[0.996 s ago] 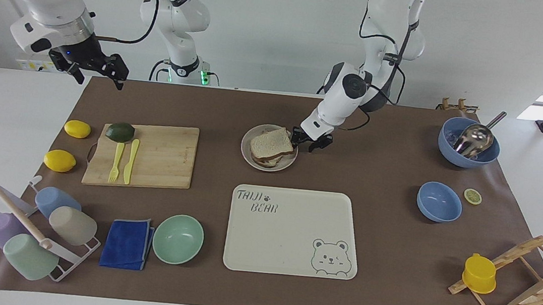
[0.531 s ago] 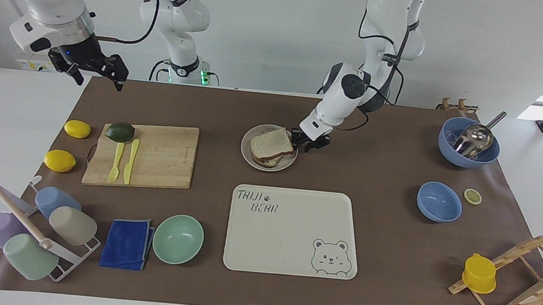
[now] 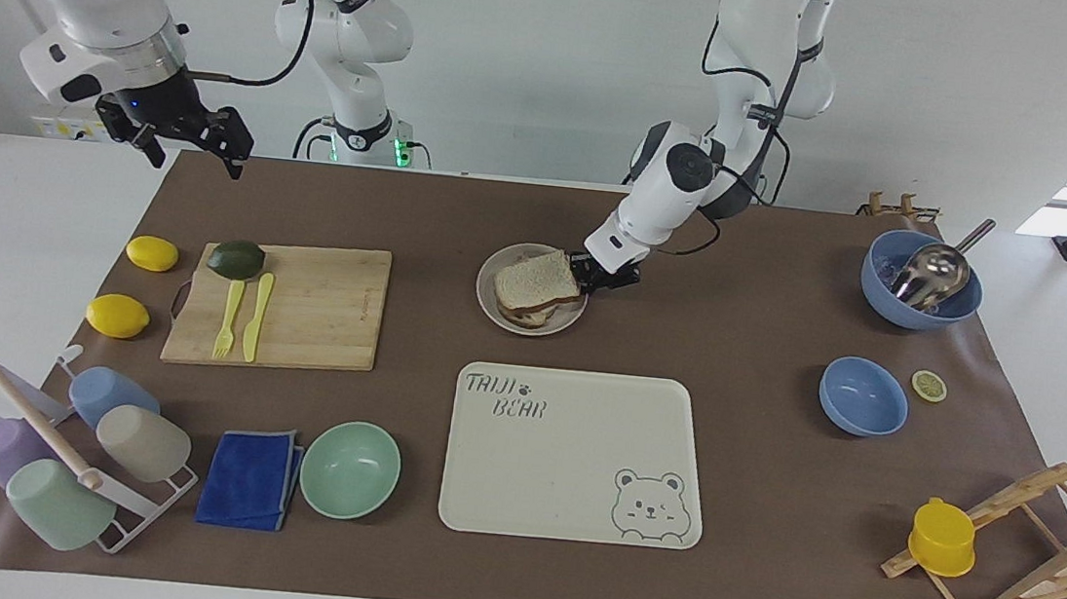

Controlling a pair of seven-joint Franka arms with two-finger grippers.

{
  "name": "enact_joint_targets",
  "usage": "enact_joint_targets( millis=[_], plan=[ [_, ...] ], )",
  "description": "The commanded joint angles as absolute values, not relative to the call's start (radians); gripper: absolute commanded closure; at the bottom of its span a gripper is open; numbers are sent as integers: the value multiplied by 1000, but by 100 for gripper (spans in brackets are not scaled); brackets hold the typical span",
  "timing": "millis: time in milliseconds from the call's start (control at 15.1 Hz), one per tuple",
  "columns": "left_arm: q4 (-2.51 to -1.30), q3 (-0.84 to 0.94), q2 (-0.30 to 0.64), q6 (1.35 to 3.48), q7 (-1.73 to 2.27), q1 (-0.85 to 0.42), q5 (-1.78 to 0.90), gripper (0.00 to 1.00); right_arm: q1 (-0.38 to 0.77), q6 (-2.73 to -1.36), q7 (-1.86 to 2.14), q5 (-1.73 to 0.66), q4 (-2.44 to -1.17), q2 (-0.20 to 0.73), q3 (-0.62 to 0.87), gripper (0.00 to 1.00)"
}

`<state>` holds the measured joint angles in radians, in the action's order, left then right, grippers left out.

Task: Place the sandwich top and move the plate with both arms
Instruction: 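Slide the grey plate onto the bear tray with the left gripper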

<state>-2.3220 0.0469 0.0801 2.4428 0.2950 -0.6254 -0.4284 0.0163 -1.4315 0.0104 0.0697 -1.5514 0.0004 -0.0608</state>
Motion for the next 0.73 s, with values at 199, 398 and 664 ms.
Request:
enact_joint_targets(
  millis=[199,398,664],
  plan=[
    [-2269,34,77,2364,287,-594,-466,100,3,-1448,43,61,-1569,-15,-54,0],
    [-2166,34,72,2216,284,-534,-468,100,5,-1448,41,61,-1569,-15,-54,0],
    [-2030,34,103,2125,273,-453,-468,100,6,-1448,41,63,-1569,-15,-54,0]
  ],
)
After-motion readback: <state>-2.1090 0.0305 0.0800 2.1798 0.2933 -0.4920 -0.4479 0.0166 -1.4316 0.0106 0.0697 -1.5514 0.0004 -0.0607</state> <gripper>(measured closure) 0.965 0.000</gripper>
